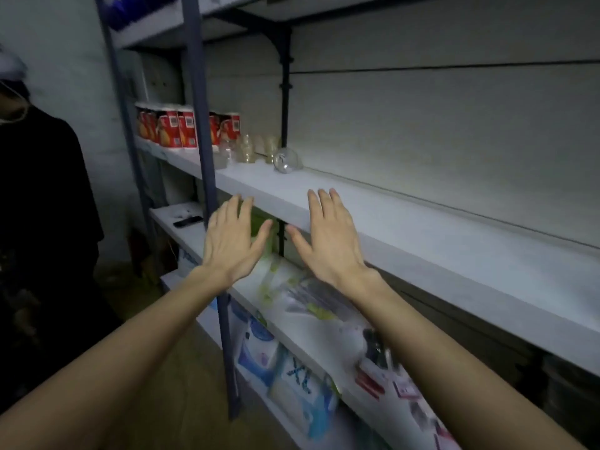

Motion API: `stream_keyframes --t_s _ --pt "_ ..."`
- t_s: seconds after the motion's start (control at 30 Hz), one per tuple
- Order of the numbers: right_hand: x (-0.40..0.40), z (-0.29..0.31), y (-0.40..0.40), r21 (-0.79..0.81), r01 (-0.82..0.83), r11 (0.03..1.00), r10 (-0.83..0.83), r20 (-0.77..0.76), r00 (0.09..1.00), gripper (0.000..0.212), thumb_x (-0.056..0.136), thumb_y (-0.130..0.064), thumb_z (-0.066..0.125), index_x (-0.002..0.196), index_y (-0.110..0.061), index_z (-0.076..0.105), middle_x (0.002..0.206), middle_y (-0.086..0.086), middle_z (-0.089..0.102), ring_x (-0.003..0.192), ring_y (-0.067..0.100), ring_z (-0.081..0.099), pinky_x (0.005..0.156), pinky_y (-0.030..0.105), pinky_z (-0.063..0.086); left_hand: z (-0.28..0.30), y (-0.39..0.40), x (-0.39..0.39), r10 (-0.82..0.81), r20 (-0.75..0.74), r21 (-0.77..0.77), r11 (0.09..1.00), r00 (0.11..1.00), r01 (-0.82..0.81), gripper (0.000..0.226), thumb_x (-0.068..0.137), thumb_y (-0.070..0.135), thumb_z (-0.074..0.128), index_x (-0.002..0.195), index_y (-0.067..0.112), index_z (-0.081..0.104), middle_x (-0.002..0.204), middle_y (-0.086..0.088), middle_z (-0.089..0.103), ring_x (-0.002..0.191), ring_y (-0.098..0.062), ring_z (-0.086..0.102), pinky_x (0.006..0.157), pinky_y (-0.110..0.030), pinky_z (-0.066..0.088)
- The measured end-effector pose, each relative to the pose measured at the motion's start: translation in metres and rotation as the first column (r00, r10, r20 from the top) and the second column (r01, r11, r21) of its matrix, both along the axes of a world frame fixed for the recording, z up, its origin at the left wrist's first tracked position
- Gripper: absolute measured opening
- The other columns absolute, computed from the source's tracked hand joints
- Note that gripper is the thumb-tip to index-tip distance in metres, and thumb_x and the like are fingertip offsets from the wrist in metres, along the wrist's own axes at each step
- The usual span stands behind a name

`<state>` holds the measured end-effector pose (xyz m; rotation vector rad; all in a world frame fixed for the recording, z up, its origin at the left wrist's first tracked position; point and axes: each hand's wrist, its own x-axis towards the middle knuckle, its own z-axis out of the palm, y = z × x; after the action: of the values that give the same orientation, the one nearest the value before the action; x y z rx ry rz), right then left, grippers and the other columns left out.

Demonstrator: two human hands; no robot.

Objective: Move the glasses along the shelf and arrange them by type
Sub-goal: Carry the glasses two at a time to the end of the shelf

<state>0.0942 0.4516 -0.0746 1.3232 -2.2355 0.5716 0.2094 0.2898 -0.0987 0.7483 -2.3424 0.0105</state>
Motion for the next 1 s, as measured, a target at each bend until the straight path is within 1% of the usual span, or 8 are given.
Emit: stream_keyframes --t_s 0.2,0.37,0.47,0.6,0.67,0.77,0.9,1.0 --pt "-0.075 0.057 -0.113 0.031 0.043 0.999 -0.047 0.134 0.990 0.081 0.102 -0.057 0.040 0.161 -0.008 0.016 0.166 0.014 0.023 0.154 0.033 0.017 0.123 0.044 0.019 0.051 -0.110 -0.062 0.023 0.038 0.037 0.999 0.999 -0.025 0.070 0.105 0.059 0.029 0.159 0.015 0.033 0.166 -0.020 0.029 0.151 -0.036 0.030 0.122 -0.048 0.024" --pt "-0.135 0.067 -0.180 0.088 0.136 0.987 -0.154 0.246 0.957 0.087 0.095 -0.052 0.057 0.160 -0.009 0.016 0.160 0.016 0.030 0.147 0.034 0.028 0.115 0.045 0.032 0.061 -0.187 -0.114 0.054 0.206 -0.014 0.999 0.977 -0.052 0.076 0.103 0.064 0.022 0.163 0.019 0.023 0.168 -0.019 0.021 0.153 -0.036 0.025 0.123 -0.050 0.023" --pt "-0.164 0.067 -0.222 0.105 0.188 0.976 -0.211 0.270 0.939 0.092 0.090 -0.050 0.065 0.158 -0.010 0.018 0.155 0.015 0.034 0.143 0.035 0.032 0.109 0.046 0.037 0.069 -0.227 -0.151 0.031 0.249 -0.066 0.998 0.968 -0.015 0.077 0.101 0.065 0.027 0.162 0.018 0.021 0.166 -0.019 0.024 0.151 -0.036 0.028 0.121 -0.052 0.027" --pt "-0.191 0.066 -0.280 0.125 0.212 0.969 -0.236 0.227 0.945 0.089 0.086 -0.047 0.067 0.157 -0.018 0.022 0.153 0.012 0.036 0.140 0.034 0.036 0.106 0.044 0.038 0.079 -0.282 -0.197 -0.029 0.255 -0.016 0.999 0.967 0.034 0.089 0.099 0.062 0.041 0.165 0.021 -0.002 0.171 -0.018 0.011 0.157 -0.036 0.017 0.125 -0.050 0.018" --pt "-0.201 0.071 -0.311 0.148 0.228 0.962 -0.254 0.192 0.948 0.087 0.086 -0.046 0.067 0.156 -0.018 0.025 0.151 0.012 0.039 0.137 0.035 0.038 0.107 0.045 0.039 0.088 -0.311 -0.217 -0.015 0.276 -0.008 1.000 0.961 0.018 0.092 0.097 0.058 0.050 0.165 0.019 0.003 0.169 -0.020 0.013 0.155 -0.038 0.018 0.124 -0.051 0.018" --pt "-0.219 0.083 -0.351 0.103 0.249 0.963 -0.264 0.177 0.948 0.082 0.085 -0.045 0.068 0.152 -0.015 0.033 0.147 0.013 0.044 0.135 0.035 0.042 0.107 0.044 0.040 0.102 -0.350 -0.247 0.032 0.292 -0.046 0.999 0.956 -0.019 0.078 0.095 0.053 0.054 0.156 0.014 0.026 0.157 -0.023 0.030 0.144 -0.040 0.033 0.119 -0.052 0.029" --pt "-0.247 0.097 -0.388 0.097 0.224 0.970 -0.240 0.205 0.949 0.078 0.087 -0.039 0.069 0.152 -0.012 0.035 0.148 0.014 0.045 0.134 0.036 0.044 0.104 0.043 0.043 0.113 -0.380 -0.279 0.073 0.352 -0.003 0.997 0.933 -0.077 0.082 0.093 0.053 0.058 0.156 0.014 0.024 0.157 -0.025 0.031 0.143 -0.042 0.033 0.121 -0.053 0.024" --pt "-0.269 0.107 -0.408 0.118 0.225 0.967 -0.248 0.246 0.937 0.070 0.091 -0.038 0.067 0.150 -0.013 0.038 0.146 0.015 0.046 0.131 0.037 0.048 0.103 0.044 0.046 0.112 -0.396 -0.304 0.123 0.361 -0.030 0.992 0.925 -0.120 0.087 0.092 0.058 0.057 0.159 0.015 0.021 0.159 -0.024 0.030 0.146 -0.042 0.032 0.123 -0.056 0.020"
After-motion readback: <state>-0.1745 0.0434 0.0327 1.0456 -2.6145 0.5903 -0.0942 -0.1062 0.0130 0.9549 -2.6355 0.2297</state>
